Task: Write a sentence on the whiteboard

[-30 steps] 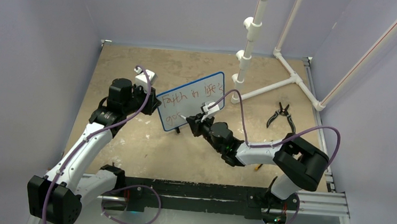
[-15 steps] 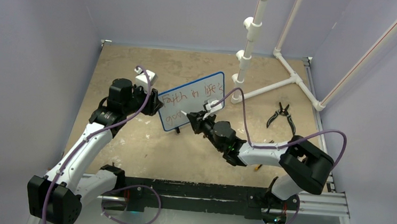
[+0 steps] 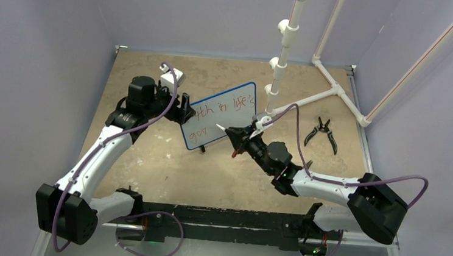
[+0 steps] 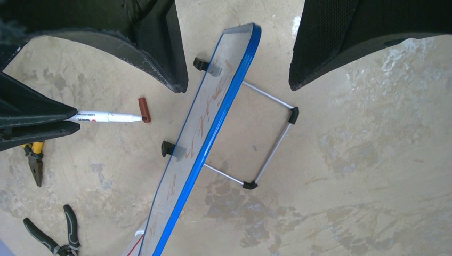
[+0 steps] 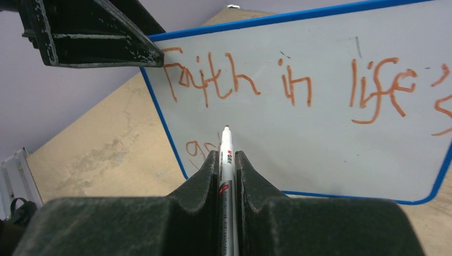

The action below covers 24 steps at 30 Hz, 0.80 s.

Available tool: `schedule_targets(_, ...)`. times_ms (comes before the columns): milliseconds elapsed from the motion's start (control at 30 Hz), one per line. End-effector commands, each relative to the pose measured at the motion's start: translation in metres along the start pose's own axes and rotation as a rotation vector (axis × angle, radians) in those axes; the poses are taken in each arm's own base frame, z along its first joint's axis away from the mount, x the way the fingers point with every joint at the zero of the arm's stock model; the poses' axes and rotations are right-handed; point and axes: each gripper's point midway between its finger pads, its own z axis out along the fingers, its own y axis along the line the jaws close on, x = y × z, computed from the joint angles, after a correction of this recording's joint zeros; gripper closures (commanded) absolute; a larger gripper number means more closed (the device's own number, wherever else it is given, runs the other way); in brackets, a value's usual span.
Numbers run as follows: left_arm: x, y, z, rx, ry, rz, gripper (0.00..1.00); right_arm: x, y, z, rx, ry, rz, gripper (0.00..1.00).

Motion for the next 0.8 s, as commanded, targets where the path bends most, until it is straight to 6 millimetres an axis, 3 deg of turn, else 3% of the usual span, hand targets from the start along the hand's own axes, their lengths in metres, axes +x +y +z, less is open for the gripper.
schedule_targets(0, -0.034, -0.014, 0.009, 0.089, -0.063, 0.06, 0.31, -0.015, -0.005, -0.01, -0.072, -0.041, 0.0, 1.0)
schedule_targets(167, -0.041, -0.021, 0.029, 0.147, -0.038, 0.091, 0.29, -0.013, -0.015, -0.018, -0.152, -0.029, -0.021, 1.0)
schedule_targets(333, -0.039, -0.019, 0.047, 0.169, -0.005, 0.1, 0.27, -0.003, -0.013, -0.017, -0.21, 0.004, -0.061, 1.0)
schedule_targets(567, -0.012, -0.014, 0.061, 0.171, 0.064, 0.087, 0.27, 0.004, -0.003, 0.002, -0.274, 0.025, -0.06, 1.0)
schedule_targets(767, 0.003, -0.011, 0.064, 0.164, 0.096, 0.08, 0.49, 0.015, -0.006, 0.025, -0.264, 0.055, -0.077, 1.0)
